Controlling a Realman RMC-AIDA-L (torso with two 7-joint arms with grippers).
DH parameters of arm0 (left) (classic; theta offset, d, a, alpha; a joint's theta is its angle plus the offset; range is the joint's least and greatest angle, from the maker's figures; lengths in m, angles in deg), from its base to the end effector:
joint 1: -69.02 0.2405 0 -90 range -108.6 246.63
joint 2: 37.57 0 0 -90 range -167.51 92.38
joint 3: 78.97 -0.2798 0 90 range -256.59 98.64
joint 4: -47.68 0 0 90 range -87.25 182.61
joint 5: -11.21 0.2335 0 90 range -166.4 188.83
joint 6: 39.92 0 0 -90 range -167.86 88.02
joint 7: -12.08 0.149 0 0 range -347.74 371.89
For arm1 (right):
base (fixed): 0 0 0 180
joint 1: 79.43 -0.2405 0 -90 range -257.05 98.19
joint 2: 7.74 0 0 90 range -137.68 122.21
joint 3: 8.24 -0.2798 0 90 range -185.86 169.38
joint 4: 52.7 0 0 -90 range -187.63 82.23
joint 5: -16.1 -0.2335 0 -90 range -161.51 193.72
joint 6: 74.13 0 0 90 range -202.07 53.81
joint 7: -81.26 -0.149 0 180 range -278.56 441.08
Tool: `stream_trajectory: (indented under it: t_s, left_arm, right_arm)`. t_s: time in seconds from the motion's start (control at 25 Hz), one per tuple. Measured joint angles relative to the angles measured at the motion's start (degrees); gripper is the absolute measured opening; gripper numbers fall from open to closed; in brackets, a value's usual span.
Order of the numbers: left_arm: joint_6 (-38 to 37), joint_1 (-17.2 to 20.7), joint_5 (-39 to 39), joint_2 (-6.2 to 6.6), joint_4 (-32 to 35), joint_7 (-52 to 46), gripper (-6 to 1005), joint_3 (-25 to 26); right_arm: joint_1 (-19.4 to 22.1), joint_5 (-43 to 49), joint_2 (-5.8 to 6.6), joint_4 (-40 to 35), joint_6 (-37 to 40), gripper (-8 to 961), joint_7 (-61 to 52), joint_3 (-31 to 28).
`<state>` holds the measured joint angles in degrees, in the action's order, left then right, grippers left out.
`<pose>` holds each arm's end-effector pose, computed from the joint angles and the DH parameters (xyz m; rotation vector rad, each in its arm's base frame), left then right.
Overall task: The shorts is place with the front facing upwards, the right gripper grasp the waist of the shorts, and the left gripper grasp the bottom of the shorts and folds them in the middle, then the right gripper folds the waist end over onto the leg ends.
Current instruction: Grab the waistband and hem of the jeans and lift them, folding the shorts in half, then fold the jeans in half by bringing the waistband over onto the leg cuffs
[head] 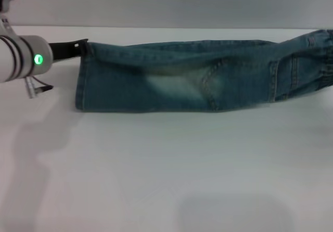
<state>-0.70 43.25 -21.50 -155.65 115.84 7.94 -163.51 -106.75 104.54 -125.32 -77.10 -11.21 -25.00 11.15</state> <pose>-0.2448 0.4490 -0.0069 -1.7991 -1.3802 -0.3399 0.3899 0.3899 0.0524 -1.4068 1.5281 1.2953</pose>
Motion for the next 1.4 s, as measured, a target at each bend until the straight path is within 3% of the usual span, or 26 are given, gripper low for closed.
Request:
stream_trajectory:
  t_s: [0.16,0.28,0.36,0.52,0.72,0.92,1.12,1.4]
  left_arm:
    - [-17.0,-5.4,-7.1,-0.15,-15.6,3.9,18,-2.6]
    - [-21.6,-7.5,-8.8,-0.12,-20.0,5.2,19,-3.3]
    - [-22.5,-7.9,-9.2,-0.16,-20.9,5.6,47,-3.5]
    - [-22.1,-7.0,-9.8,-0.08,-20.0,5.7,160,-3.5]
    - [-20.4,-4.0,-10.1,0.09,-15.9,5.8,434,-3.5]
    - [-20.1,-3.2,-10.1,0.10,-14.9,5.9,613,-3.8]
    - [-18.6,-3.6,-10.1,0.13,-14.5,7.6,754,-4.1]
    - [-17.2,-4.6,-9.9,0.12,-14.5,8.3,800,-4.2]
  right_arm:
    - [-2.8,-5.5,0.88,3.3,-6.0,32,11.1,0.0]
    - [-4.3,-8.0,1.75,4.9,-8.2,34,16.5,0.5]
    - [-4.8,-7.6,2.14,5.1,-8.6,118,17.5,0.7]
    - [-4.0,-7.2,1.59,5.2,-9.4,283,20.9,0.8]
    - [-1.1,-7.1,0.11,5.1,-9.3,478,22.9,0.9]
    - [1.0,-6.4,-0.44,5.6,-10.0,559,22.8,0.9]
    - [1.6,-6.4,-0.21,8.0,-10.0,605,22.5,0.8]
    - [0.5,-6.4,-0.05,10.1,-11.2,602,22.3,2.3]
